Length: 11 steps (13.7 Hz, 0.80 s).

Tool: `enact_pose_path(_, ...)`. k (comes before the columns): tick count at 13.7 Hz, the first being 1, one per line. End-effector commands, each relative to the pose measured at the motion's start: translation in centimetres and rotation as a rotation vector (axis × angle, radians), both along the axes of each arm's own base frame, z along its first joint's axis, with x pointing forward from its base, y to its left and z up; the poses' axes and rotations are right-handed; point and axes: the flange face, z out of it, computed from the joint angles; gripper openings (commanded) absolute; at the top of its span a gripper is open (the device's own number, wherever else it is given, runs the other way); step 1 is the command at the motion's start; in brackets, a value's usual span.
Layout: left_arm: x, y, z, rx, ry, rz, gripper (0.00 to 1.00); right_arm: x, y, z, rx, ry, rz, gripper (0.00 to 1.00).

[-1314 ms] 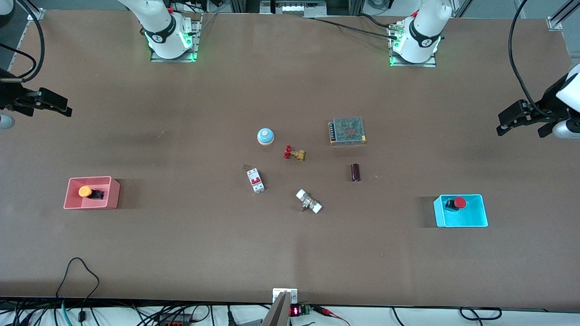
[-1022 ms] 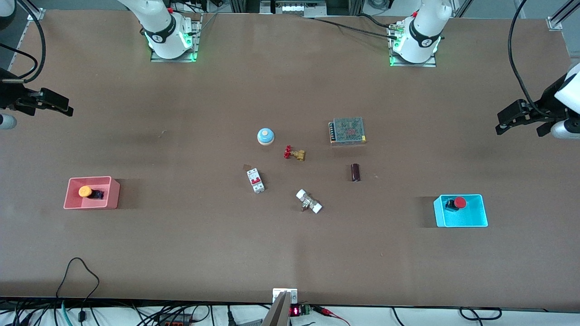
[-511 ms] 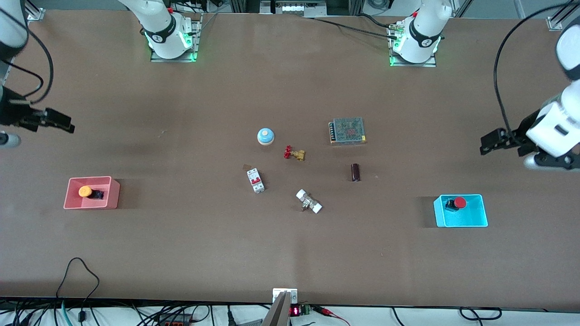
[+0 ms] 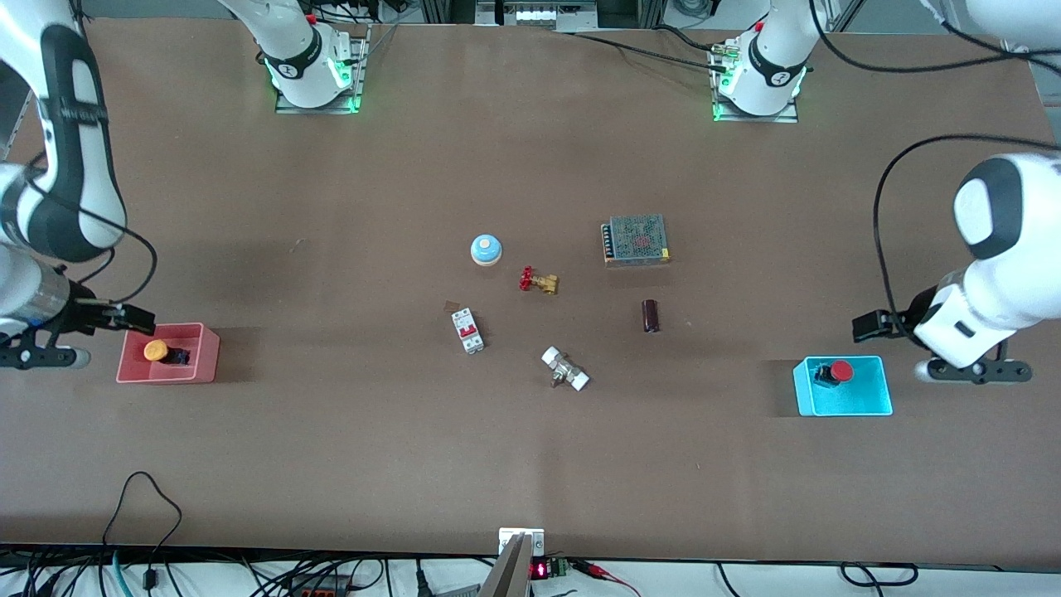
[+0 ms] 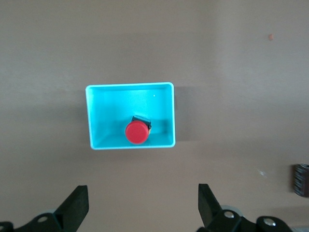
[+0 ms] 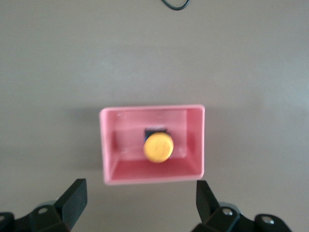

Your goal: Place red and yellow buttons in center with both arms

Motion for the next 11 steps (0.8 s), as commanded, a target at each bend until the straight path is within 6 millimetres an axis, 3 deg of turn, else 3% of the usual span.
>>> enact_pose_path(1, 1.2, 1.2, -5.0, 0.014, 0.014, -0.011, 1.00, 1.1, -0.4, -3.1, -0.010, -0.008, 0.037, 1.00)
enact_pose_path(3, 1.5, 1.4, -8.4, 0.016, 0.020, -0.009, 1.00, 1.6, -0.4, -5.4, -0.022, -0.026, 0.046, 1.00)
enact_pose_path(7, 2.0, 3.1, -13.4, 0.020, 0.008, 0.013, 1.00, 1.7, -0.5, -7.7, -0.024, -0.023, 0.044, 1.00)
enact_pose_path(11, 1.7, 3.0, -15.9, 0.019, 0.034, 0.012, 1.00, 1.3, -1.2, -9.8, -0.001, 0.006, 0.062, 1.00)
